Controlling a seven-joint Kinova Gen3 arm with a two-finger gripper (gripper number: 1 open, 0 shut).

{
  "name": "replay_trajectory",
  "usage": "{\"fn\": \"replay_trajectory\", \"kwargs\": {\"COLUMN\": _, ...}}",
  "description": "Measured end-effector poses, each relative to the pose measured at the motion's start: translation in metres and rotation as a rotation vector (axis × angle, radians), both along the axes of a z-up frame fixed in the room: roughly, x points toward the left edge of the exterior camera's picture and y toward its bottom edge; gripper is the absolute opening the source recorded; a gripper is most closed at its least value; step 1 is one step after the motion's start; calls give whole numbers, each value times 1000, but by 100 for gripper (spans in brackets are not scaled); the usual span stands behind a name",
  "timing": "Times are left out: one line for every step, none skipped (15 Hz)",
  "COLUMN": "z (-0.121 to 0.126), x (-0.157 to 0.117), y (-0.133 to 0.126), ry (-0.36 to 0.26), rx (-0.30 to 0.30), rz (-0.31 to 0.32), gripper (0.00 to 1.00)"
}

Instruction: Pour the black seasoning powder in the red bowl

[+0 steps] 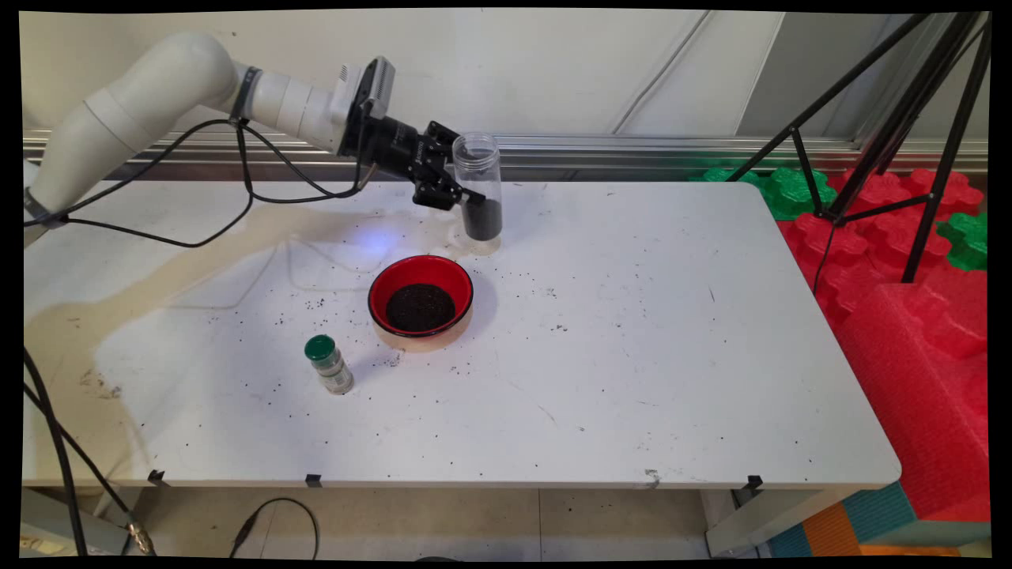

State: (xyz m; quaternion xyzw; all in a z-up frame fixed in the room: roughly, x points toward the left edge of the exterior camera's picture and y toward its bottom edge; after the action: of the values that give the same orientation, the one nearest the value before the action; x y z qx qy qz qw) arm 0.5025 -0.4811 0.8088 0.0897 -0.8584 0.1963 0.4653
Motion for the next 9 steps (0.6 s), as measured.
{"fn": "replay_trajectory", "kwargs": {"z": 2, "x": 1, "y": 2, "ry": -3, "rx": -8, "rz": -2, "gripper": 0}}
{"fn": "replay_trajectory", "kwargs": {"z": 6, "x": 3, "y": 6, "ry": -11, "rx": -26, "rz": -6, "gripper": 0}}
{"fn": "replay_trajectory", "kwargs": {"z": 9, "x": 5, "y": 9, "ry": -18, "rx": -40, "rz": -10, "gripper": 0}}
{"fn": "replay_trajectory", "kwargs": {"z": 11, "x": 7, "y": 13, "ry": -27, "rx": -56, "rz": -14, "gripper": 0}}
{"fn": "replay_trajectory", "kwargs": {"z": 13, "x": 8, "y": 16, "ry": -34, "rx": -70, "rz": -21, "gripper": 0}}
{"fn": "replay_trajectory", "kwargs": {"z": 14, "x": 9, "y": 18, "ry": -39, "rx": -78, "rz": -25, "gripper": 0}}
{"fn": "replay_trajectory", "kwargs": {"z": 15, "x": 10, "y": 22, "ry": -45, "rx": -92, "rz": -32, "gripper": 0}}
{"fn": "replay_trajectory", "kwargs": {"z": 16, "x": 12, "y": 25, "ry": -54, "rx": -107, "rz": -43, "gripper": 0}}
{"fn": "replay_trajectory", "kwargs": {"z": 16, "x": 13, "y": 29, "ry": -63, "rx": -121, "rz": -55, "gripper": 0}}
